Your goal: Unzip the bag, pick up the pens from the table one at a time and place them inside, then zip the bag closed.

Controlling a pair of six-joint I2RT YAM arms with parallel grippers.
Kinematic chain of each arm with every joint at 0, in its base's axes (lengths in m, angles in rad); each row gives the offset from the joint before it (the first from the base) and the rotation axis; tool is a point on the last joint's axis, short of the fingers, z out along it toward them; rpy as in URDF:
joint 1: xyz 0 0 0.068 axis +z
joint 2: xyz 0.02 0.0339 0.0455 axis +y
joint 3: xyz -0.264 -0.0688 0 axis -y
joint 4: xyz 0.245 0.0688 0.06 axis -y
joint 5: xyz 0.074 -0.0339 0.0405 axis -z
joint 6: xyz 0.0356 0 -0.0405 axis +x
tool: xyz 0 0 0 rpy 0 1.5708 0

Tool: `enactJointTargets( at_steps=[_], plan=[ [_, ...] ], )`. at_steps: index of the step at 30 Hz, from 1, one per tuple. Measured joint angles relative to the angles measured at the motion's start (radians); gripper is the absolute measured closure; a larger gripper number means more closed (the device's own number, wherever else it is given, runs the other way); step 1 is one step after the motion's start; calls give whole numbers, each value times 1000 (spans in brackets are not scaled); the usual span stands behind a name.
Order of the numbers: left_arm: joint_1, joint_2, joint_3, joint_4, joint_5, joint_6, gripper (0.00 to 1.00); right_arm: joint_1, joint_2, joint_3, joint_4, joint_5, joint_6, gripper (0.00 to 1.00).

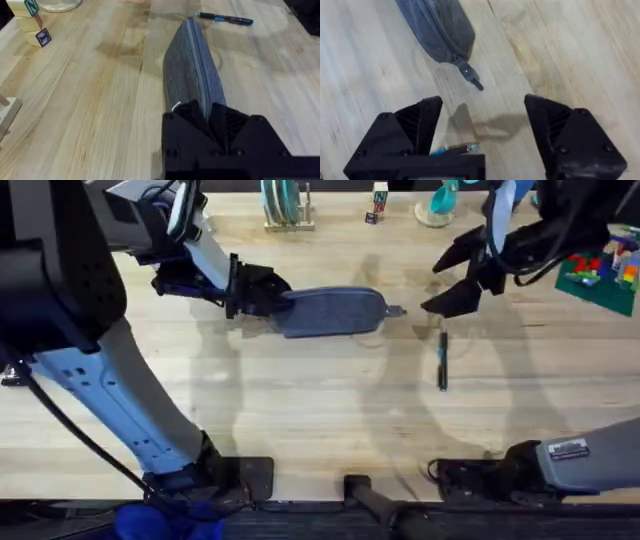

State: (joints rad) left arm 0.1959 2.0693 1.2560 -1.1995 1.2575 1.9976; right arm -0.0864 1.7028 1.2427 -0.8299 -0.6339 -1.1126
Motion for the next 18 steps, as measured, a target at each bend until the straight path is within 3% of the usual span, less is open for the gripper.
enactJointTargets(
  at_steps=[5, 18],
  plan=[
    [0, 0, 0, 11, 0, 0, 958, -49, 12, 0, 2, -93, -54, 6],
    [-10, 0, 0, 16, -5, 0, 958, -53, 98, 0, 30, -122, -130, 6]
  ],
)
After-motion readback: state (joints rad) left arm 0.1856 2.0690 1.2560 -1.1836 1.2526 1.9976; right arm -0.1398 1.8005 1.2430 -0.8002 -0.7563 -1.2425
